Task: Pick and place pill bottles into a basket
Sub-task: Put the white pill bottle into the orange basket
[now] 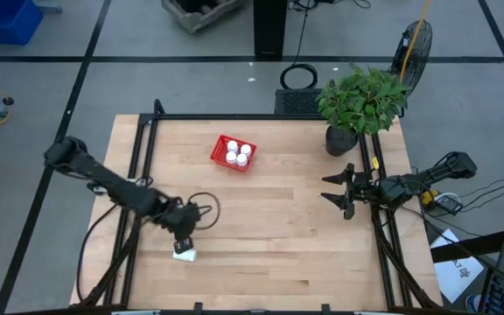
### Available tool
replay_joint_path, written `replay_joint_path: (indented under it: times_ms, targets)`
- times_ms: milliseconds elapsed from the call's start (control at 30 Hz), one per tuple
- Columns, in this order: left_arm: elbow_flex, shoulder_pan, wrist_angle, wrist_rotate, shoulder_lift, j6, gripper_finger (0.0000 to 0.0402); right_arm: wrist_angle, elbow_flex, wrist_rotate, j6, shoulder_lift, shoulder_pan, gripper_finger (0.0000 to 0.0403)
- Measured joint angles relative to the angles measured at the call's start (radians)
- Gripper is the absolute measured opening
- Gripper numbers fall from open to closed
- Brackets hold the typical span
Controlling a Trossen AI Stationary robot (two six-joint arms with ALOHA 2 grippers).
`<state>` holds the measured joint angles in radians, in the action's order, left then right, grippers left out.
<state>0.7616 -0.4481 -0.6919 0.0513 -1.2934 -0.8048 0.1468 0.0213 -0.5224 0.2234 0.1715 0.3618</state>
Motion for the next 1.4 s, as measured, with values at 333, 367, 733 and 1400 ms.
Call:
replay_joint_path:
  times_ms: [333, 367, 733, 1400]
  targets:
    - [-0.002, -0.264, 0.023, -0.098, 0.008, -0.258, 0.0188, 0.000, 0.000, 0.000, 0.000, 0.000, 0.000, 0.0262]
    - [-0.002, -0.285, 0.023, -0.096, -0.008, -0.269, 0.0203, 0.000, 0.000, 0.000, 0.000, 0.000, 0.000, 0.0263]
    - [-0.002, -0.407, 0.184, -0.152, -0.138, -0.163, 0.0298, 0.000, 0.000, 0.000, 0.000, 0.000, 0.000, 0.0260]
    - [-0.001, -0.418, 0.191, -0.149, -0.275, -0.245, 0.0276, 0.001, 0.000, 0.000, 0.000, 0.000, 0.000, 0.0263]
